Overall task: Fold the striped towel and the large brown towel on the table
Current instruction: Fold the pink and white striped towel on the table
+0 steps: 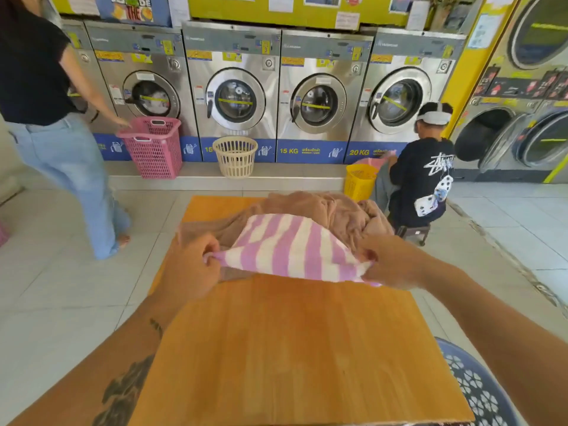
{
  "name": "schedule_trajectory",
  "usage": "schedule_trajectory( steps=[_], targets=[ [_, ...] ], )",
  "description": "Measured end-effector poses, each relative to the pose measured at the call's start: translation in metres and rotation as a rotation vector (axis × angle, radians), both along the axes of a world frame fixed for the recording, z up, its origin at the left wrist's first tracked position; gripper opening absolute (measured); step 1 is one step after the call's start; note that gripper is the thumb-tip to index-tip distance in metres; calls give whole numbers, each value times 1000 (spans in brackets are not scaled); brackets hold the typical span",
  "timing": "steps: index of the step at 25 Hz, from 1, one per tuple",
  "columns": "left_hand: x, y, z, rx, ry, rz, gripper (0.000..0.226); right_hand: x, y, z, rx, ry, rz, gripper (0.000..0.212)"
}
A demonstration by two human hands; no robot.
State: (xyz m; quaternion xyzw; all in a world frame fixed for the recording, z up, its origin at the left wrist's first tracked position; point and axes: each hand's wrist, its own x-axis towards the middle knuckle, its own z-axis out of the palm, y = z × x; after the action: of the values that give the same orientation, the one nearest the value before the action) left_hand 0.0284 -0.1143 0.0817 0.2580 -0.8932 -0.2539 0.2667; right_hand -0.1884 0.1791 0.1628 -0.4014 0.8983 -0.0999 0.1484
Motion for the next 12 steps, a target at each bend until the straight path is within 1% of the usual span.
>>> schedule_trajectory(
  steps=[1, 2, 4, 5, 7, 8, 10, 12],
  targets=[
    [17, 5, -26, 21, -128, -31, 23, 9, 1, -29, 77, -43, 32, 17],
    [35, 12, -52, 50, -245, -63, 24, 17, 3, -62, 159, -106, 45, 24],
    [65, 22, -93, 75, -417, -127, 21, 33, 9, -117, 296, -201, 59, 37],
    [78, 27, -108, 75, -474, -147, 18, 40, 12, -139, 348, -229, 68, 35],
    [94, 32, -125, 79, -539, -154, 19, 53, 19, -167, 418, -261, 103, 24],
    [99, 33, -129, 77, -547, -154, 19, 57, 21, -174, 429, -262, 120, 22],
    [104, 35, -132, 38, -555, -172, 19, 61, 22, -176, 433, -257, 134, 20],
    [106, 35, -132, 2, -590, -215, 20, 59, 21, -168, 406, -294, 95, 17]
  ],
)
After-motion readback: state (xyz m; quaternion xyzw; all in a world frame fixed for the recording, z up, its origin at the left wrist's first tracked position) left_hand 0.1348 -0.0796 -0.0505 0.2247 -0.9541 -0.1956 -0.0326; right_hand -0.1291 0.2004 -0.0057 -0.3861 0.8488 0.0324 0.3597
